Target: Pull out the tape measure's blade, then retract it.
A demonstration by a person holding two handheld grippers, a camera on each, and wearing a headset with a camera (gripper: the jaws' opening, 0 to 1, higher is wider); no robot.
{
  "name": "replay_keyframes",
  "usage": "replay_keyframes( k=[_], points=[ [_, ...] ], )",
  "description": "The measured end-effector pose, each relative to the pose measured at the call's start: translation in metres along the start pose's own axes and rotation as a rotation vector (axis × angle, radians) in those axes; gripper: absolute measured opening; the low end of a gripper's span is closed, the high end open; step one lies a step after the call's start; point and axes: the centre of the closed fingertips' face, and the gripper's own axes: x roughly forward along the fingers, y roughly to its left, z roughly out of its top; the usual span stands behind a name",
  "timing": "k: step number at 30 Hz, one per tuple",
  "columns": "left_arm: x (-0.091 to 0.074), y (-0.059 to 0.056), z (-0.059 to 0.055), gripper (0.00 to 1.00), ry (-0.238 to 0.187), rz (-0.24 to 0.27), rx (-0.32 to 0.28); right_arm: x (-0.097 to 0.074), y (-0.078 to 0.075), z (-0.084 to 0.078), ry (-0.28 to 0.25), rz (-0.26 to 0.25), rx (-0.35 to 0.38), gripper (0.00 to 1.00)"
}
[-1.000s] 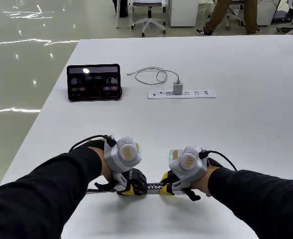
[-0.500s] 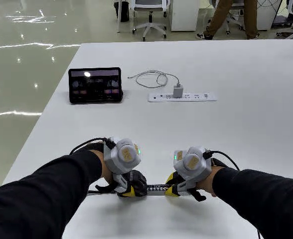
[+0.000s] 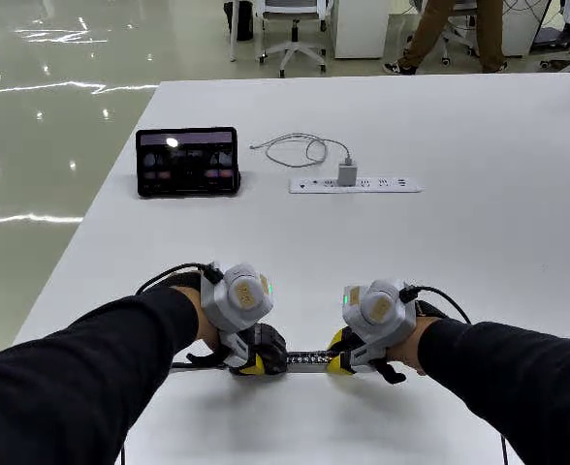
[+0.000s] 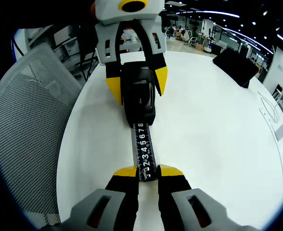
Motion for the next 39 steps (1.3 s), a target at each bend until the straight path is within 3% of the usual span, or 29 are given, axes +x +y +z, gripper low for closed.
replay_keyframes(
  k=[22,25,39],
  points=[
    [0.000,0.002,0.000,0.34,-0.014,0.019,0.005,-0.019,-0.002,-0.019,0.017,-0.020,0.012,0.09],
    [0.000,0.001,0.001,0.33,-0.026,0.042,0.035,-0.020,-0.002,-0.023,0.027,-0.021,0.011,0.09],
    [-0.002,0.001,0.003,0.32,-0.053,0.049,0.051,-0.025,-0.006,-0.032,0.053,-0.025,0.003,0.09]
  ],
)
